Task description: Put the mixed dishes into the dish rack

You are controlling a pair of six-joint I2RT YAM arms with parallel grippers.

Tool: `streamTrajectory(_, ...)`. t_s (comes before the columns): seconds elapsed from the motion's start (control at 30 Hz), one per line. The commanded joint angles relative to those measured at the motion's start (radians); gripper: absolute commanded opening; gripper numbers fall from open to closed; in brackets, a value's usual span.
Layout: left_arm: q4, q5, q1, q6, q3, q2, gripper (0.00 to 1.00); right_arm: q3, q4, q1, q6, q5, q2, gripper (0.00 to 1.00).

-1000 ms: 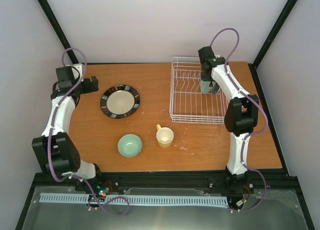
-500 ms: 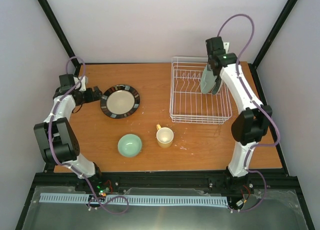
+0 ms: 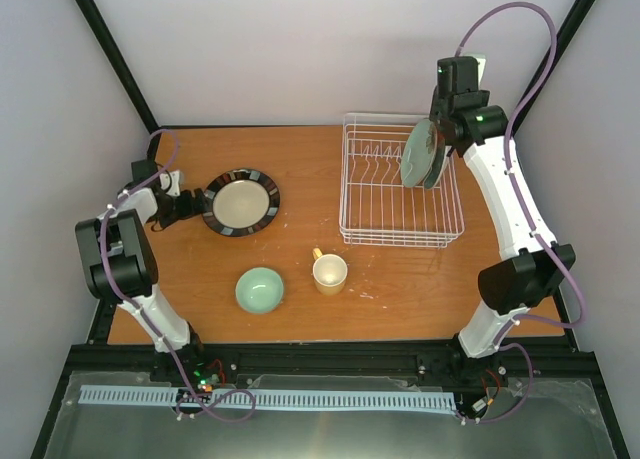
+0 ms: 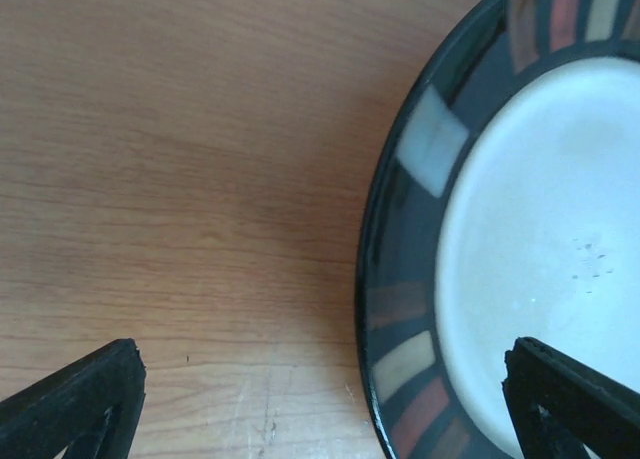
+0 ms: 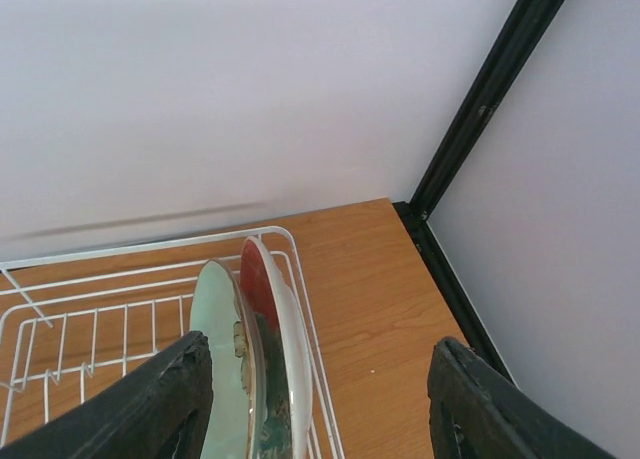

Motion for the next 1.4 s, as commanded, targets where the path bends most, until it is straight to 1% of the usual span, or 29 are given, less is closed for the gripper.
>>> streamTrajectory(0.0, -0.001, -0.002, 0.003, 0.008, 0.036, 0.046, 0.96, 0.01, 0.005, 0.004, -0.014, -0.025, -0.017, 0.59)
streamTrajectory(0.03, -0.001, 0.005, 0.003, 0.009, 0.043, 0.056, 0.93, 0.008, 0.004, 0.005, -0.017, -0.028, -0.018, 0.59)
streamTrajectory(0.07, -0.002, 0.014, 0.003, 0.011, 0.048, 0.066, 0.86, 0.009, 0.003, 0.005, -0.018, -0.031, -0.02, 0.59)
streamTrajectory(0.13, -0.004, 0.034, 0.007, 0.015, 0.061, 0.087, 0.66, 0.009, 0.0, 0.005, -0.022, -0.034, -0.022, 0.59)
streamTrajectory(0.2, -0.004, 0.046, 0.01, 0.017, 0.072, 0.102, 0.42, 0.006, -0.002, 0.005, -0.022, -0.035, -0.024, 0.59)
streamTrajectory(0.23, -0.004, 0.052, 0.011, 0.018, 0.076, 0.106, 0.37, 0.005, -0.002, 0.005, -0.022, -0.036, -0.024, 0.59)
streamTrajectory(0.3, -0.004, 0.067, 0.014, 0.019, 0.082, 0.111, 0.37, 0.0, -0.004, 0.005, -0.022, -0.038, -0.025, 0.59)
streamTrajectory(0.4, -0.002, 0.092, 0.021, 0.02, 0.081, 0.121, 0.41, -0.003, -0.006, 0.005, -0.021, -0.044, -0.024, 0.59)
streamTrajectory(0.67, 0.009, 0.226, 0.031, 0.027, 0.078, 0.181, 0.39, 0.003, -0.008, 0.004, -0.024, -0.056, -0.022, 0.59)
streamTrajectory(0.77, 0.01, 0.279, 0.032, 0.028, 0.088, 0.203, 0.34, 0.003, -0.013, 0.005, -0.022, -0.06, -0.02, 0.59)
streamTrajectory(0.87, 0.007, 0.296, 0.032, 0.03, 0.093, 0.214, 0.28, 0.002, -0.014, 0.005, -0.022, -0.059, -0.018, 0.59)
streamTrajectory(1.0, 0.006, 0.313, 0.032, 0.031, 0.095, 0.219, 0.16, 0.008, -0.015, 0.006, -0.019, -0.068, -0.013, 0.59)
streamTrajectory(1.1, 0.001, 0.319, 0.032, 0.033, 0.099, 0.222, 0.02, 0.014, -0.019, 0.005, -0.016, -0.074, -0.006, 0.59)
streamTrajectory(1.13, -0.003, 0.32, 0.032, 0.034, 0.101, 0.219, 0.01, 0.016, -0.021, 0.005, -0.016, -0.079, -0.004, 0.59)
streamTrajectory(1.37, -0.039, 0.312, 0.031, 0.035, 0.137, 0.169, 0.01, 0.019, -0.018, 0.009, -0.007, -0.111, 0.006, 0.58)
